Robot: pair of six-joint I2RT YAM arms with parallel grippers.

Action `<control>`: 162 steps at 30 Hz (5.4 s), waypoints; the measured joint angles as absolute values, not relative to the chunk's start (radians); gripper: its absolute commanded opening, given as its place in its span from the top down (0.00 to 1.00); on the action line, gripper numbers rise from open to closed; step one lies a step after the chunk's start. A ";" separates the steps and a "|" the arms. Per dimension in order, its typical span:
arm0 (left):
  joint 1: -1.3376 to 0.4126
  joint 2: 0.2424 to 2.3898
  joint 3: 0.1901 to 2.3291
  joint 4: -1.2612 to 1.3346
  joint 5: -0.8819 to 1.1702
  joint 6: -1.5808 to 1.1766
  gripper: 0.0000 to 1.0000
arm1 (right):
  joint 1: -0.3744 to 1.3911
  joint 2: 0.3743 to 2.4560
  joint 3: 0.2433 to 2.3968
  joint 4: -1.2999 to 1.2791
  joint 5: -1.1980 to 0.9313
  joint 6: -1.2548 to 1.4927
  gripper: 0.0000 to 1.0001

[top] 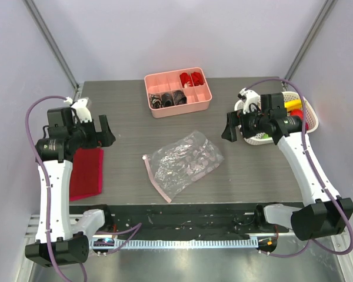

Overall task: Place the food in the zip-top bag and seal the zipper
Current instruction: Pick up the zipper food storage bag at the center of the board, then open the zipper of the food storage bag.

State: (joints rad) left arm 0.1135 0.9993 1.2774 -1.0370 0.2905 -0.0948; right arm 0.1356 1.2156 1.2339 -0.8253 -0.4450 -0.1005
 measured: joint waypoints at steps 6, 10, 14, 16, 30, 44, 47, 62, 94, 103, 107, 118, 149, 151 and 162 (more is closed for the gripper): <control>0.113 0.986 1.261 -1.018 0.295 -0.065 0.00 | 0.239 1.258 1.233 -0.826 -0.410 -0.133 0.00; 0.113 0.973 1.238 -1.009 0.315 -0.033 0.00 | 0.339 1.301 1.222 -0.825 -0.366 -0.167 0.00; 0.113 0.969 1.219 -1.005 0.374 -0.012 0.00 | 0.455 1.374 1.213 -0.822 -0.322 -0.189 0.04; 0.113 0.957 1.204 -0.999 0.416 -0.010 0.00 | 0.519 1.423 1.200 -0.813 -0.296 -0.200 0.05; 0.113 0.888 1.144 -0.951 0.518 -0.009 0.00 | 0.676 1.817 1.264 -0.703 -0.078 -0.267 0.10; 0.113 0.793 1.050 -0.941 0.574 0.147 0.00 | 0.659 1.855 1.496 -0.633 -0.056 -0.403 0.05; 0.113 0.762 1.002 -0.944 0.601 0.227 0.00 | 0.662 1.642 1.392 -0.644 -0.181 -0.433 0.00; 0.111 0.863 0.974 -0.842 0.680 0.172 0.00 | 0.735 1.130 0.752 -0.546 -0.413 -0.962 0.07; 0.107 0.658 0.833 -0.826 0.786 0.421 0.00 | 0.900 1.010 0.665 0.125 -0.328 -0.807 0.99; 0.097 0.630 0.833 -0.828 0.929 0.475 0.04 | 0.900 0.926 0.764 0.039 -0.326 -0.673 0.99; 0.093 0.592 0.839 -0.833 0.963 0.430 0.11 | 0.899 0.951 0.822 0.013 -0.303 -0.616 0.99; 0.093 0.521 0.843 -0.809 0.961 0.310 0.33 | 0.899 1.020 0.881 0.010 -0.309 -0.538 0.99; -0.125 0.645 0.685 -0.411 0.876 0.223 0.38 | 0.899 1.098 1.010 -0.009 -0.407 -0.485 0.99; -0.154 0.659 0.676 -0.393 0.851 0.215 0.44 | 0.899 1.101 1.014 -0.009 -0.413 -0.482 0.99; -0.169 0.702 0.712 -0.348 0.837 0.061 1.00 | 0.899 1.121 1.019 0.023 -0.393 -0.483 0.70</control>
